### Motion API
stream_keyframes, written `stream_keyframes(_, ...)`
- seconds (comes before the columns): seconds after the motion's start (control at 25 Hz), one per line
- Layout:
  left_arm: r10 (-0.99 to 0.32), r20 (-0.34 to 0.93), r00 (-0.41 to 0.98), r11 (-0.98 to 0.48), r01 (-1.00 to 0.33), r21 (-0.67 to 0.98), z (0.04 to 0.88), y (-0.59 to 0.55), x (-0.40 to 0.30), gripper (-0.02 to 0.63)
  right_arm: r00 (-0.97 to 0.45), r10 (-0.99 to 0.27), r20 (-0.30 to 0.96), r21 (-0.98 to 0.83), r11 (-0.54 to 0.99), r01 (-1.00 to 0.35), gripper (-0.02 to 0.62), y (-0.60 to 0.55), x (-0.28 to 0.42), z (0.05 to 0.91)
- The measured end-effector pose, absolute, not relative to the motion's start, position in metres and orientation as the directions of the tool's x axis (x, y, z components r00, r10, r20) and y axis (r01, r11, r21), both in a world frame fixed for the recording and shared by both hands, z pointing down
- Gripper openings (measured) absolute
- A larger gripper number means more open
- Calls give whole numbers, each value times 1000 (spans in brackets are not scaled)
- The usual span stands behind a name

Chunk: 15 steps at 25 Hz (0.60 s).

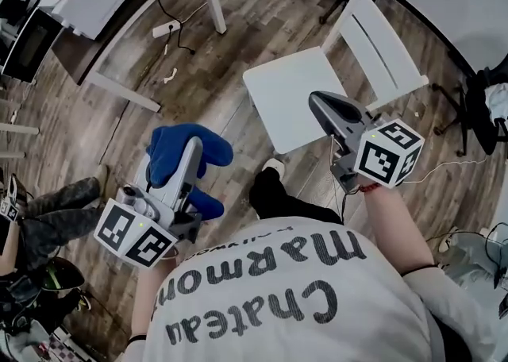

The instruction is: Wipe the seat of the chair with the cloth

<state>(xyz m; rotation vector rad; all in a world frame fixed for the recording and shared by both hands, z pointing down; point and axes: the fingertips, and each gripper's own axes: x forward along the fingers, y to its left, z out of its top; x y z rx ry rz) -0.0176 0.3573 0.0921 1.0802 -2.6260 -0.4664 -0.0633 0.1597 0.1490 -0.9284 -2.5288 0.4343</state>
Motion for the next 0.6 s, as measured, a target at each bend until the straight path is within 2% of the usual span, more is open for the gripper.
stream_keyframes(0.28,-754,136,-642,640,-674,368,93,336,-75,51,-747,606,273,-422,773,473,14,130,-113,156)
stream_keyframes(0.6,-826,69,-559,537,-744,397,96,289,-139,54,-818,508,270,-387,835,391,14,73,-156,161)
